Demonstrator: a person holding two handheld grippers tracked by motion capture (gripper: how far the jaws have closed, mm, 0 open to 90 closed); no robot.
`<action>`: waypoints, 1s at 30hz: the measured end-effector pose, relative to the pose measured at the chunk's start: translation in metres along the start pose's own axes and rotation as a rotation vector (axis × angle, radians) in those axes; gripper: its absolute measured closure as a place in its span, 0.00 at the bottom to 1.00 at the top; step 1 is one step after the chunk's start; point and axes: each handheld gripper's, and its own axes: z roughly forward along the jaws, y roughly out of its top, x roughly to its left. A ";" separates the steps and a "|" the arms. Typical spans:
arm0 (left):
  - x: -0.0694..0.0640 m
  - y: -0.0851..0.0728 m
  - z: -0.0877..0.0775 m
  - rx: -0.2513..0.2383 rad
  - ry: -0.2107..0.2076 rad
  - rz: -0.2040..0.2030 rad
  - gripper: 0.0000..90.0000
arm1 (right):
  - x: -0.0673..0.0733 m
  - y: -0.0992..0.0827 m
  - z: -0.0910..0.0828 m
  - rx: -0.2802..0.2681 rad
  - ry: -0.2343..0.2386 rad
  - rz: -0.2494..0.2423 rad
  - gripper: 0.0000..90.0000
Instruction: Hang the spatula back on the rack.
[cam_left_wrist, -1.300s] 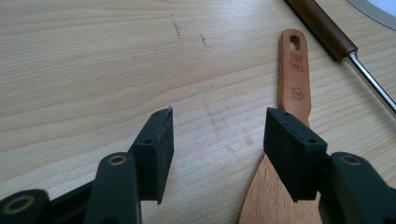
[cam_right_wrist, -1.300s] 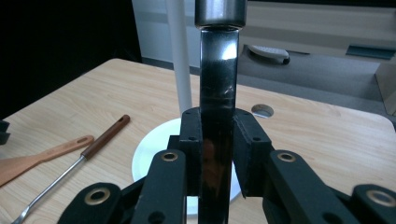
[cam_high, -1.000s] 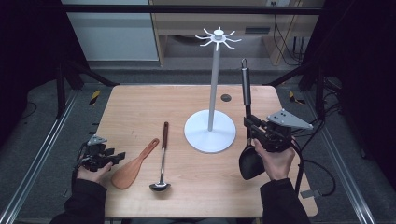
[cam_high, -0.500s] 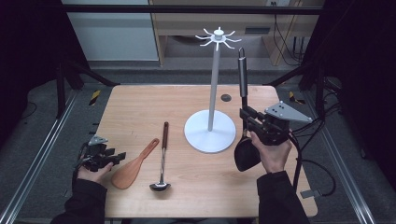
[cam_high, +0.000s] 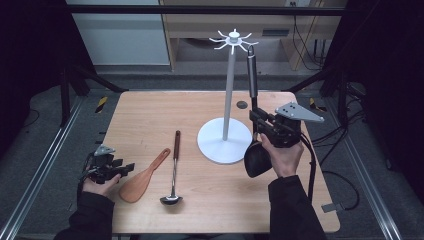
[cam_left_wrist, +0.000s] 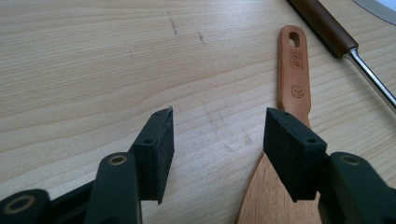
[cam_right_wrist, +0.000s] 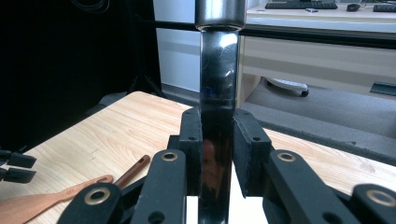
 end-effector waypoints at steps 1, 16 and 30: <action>0.000 0.000 0.000 0.000 0.000 0.000 0.48 | 0.000 0.001 0.002 0.001 -0.001 0.001 0.84; 0.001 0.000 0.000 0.001 0.000 0.000 0.48 | -0.001 -0.002 0.016 0.009 0.006 0.005 0.84; 0.001 0.000 0.000 0.002 0.000 0.000 0.48 | -0.005 -0.011 0.025 -0.005 0.026 0.011 0.83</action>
